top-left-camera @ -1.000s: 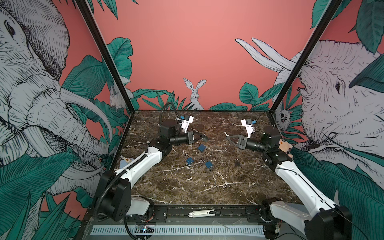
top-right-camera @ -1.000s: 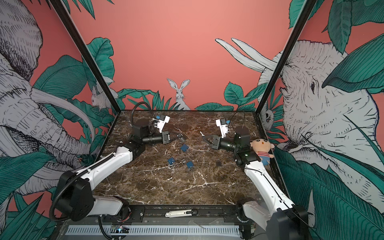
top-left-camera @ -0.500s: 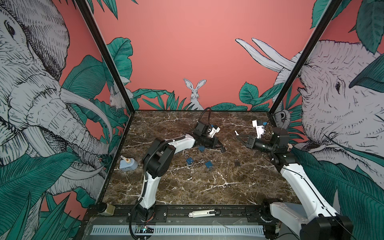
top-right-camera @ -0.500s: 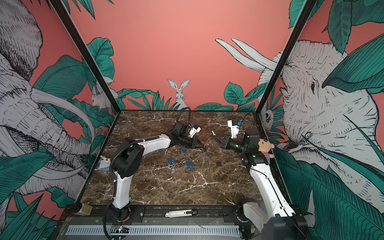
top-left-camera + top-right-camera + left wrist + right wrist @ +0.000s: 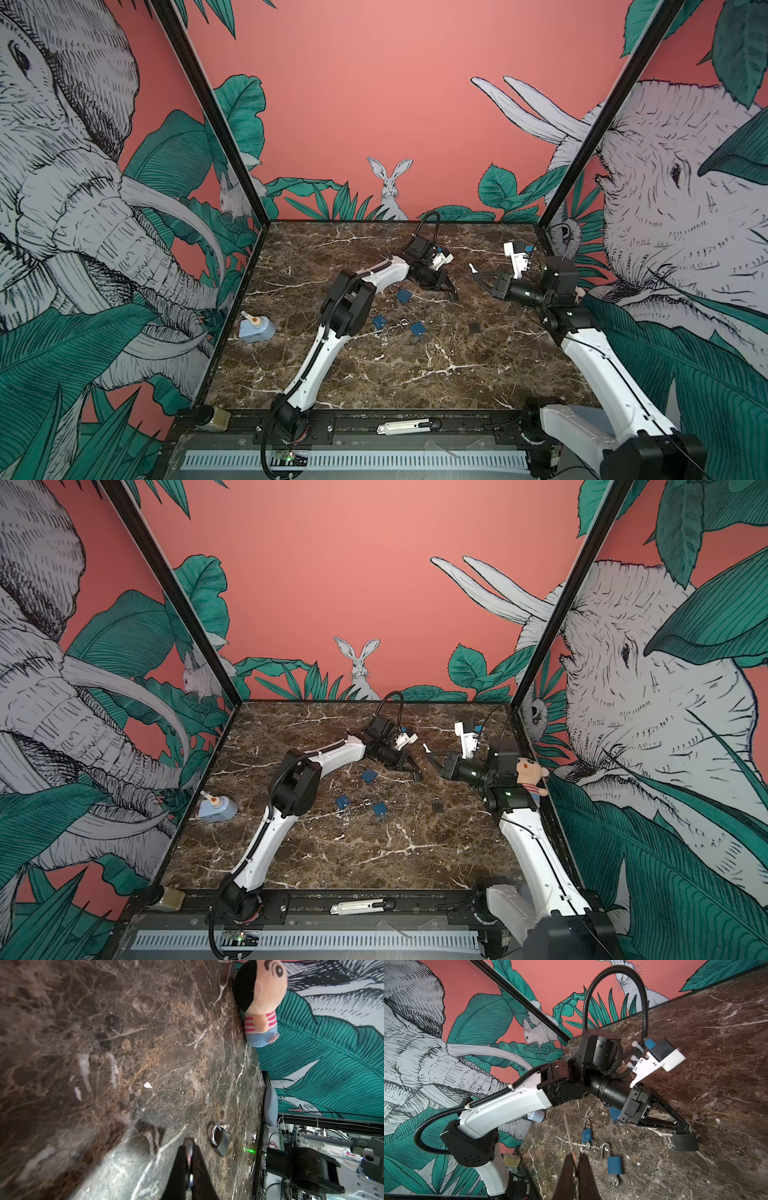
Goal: Lock with the key
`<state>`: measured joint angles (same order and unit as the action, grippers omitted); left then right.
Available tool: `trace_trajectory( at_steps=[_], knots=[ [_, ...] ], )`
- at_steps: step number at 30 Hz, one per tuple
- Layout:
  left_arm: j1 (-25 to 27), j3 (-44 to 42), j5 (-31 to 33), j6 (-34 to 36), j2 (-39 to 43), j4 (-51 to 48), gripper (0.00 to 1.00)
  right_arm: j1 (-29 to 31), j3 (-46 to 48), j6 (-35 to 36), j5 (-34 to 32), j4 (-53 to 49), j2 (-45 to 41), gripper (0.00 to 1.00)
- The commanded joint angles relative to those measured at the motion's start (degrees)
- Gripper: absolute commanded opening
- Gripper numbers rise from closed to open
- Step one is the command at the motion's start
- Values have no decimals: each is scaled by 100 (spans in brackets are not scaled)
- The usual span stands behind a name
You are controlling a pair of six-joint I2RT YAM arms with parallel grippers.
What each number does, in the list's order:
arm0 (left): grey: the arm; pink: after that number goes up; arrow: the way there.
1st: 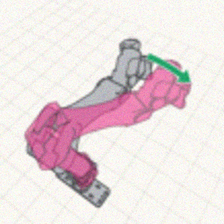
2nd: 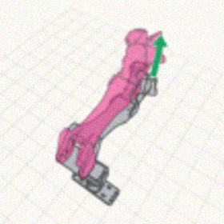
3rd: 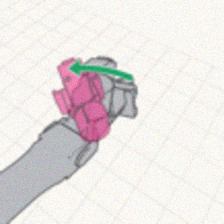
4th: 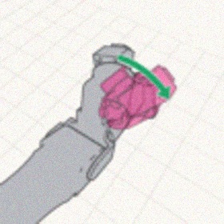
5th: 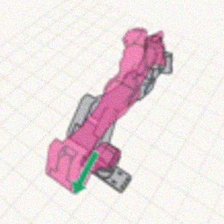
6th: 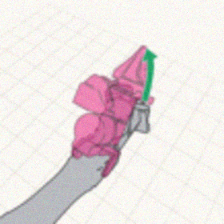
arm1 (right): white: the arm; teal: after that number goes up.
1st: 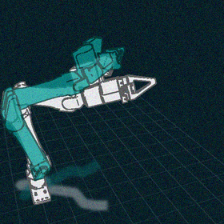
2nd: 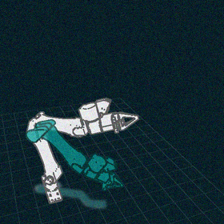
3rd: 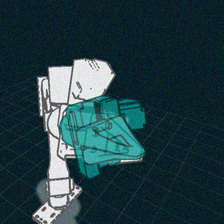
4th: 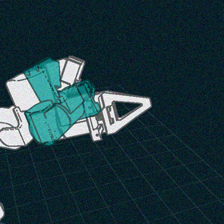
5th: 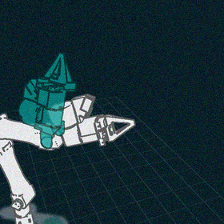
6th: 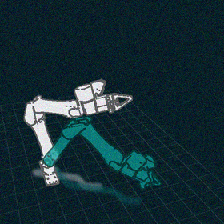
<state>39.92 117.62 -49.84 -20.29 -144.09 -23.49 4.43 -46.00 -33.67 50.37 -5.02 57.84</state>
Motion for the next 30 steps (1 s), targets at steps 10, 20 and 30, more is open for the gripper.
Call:
trace_trajectory(
  at_steps=[10,20,30],
  knots=[
    [-11,603,-474,8,-350,-330,4,-21,29,-85,137,352,236,0],
    [-157,636,-471,-314,-385,-35,24,-22,21,-48,75,263,267,0],
    [-621,154,-160,-797,79,598,29,-21,146,87,-436,-189,86,0]
  ],
)
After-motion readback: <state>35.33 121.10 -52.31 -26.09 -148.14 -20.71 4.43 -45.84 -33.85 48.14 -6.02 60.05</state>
